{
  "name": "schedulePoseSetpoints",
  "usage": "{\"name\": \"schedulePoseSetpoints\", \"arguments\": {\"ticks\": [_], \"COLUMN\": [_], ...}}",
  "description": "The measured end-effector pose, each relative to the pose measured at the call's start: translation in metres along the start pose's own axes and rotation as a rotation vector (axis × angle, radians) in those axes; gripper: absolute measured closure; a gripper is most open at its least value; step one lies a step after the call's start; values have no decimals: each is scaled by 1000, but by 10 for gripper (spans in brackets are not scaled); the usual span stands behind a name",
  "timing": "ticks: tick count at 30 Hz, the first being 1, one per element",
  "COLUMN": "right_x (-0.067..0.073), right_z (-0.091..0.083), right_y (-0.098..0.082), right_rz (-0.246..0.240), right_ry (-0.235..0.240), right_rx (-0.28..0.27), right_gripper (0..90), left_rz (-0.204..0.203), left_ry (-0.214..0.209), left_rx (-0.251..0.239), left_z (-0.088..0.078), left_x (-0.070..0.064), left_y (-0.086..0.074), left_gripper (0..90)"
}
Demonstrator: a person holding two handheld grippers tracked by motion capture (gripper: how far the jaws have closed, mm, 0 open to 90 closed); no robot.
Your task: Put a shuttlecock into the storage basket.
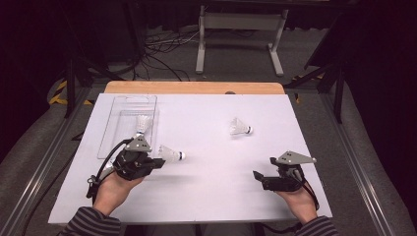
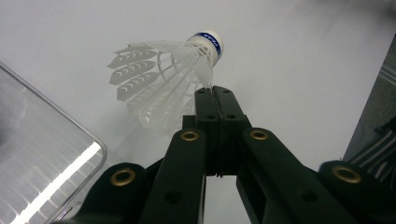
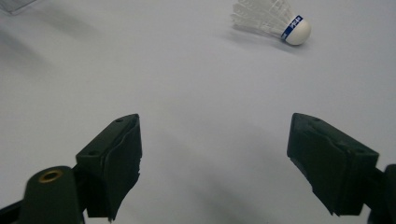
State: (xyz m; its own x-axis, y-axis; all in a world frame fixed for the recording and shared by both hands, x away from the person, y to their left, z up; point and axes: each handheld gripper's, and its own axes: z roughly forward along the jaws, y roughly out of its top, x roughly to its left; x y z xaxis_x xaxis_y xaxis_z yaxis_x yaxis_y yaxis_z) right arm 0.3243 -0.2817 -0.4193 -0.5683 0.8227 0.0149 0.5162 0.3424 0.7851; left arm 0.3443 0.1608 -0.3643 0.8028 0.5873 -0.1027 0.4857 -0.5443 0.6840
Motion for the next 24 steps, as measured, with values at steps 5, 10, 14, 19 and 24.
{"name": "schedulePoseSetpoints", "arguments": {"ticks": [5,10,14,19,24], "right_x": [-4,-7,-10,-13,-16], "right_z": [-4,-6,-7,-10,-10], "right_y": [-5,-11,-15,-20,-24], "right_rz": [18,30,46,68,85], "right_ry": [-7,-6,-7,-14,-14], "right_rx": [-25,-36,-53,-78,-93], "right_gripper": [177,176,172,161,156], "left_rz": [-4,-10,-19,-25,-47], "left_ry": [2,6,11,16,21], "left_rx": [-2,-11,-18,-34,-48], "left_z": [-3,-6,-9,-14,-20], "left_x": [1,3,4,6,10], "left_y": [1,2,2,3,4], "left_gripper": [900,900,900,900,900]}}
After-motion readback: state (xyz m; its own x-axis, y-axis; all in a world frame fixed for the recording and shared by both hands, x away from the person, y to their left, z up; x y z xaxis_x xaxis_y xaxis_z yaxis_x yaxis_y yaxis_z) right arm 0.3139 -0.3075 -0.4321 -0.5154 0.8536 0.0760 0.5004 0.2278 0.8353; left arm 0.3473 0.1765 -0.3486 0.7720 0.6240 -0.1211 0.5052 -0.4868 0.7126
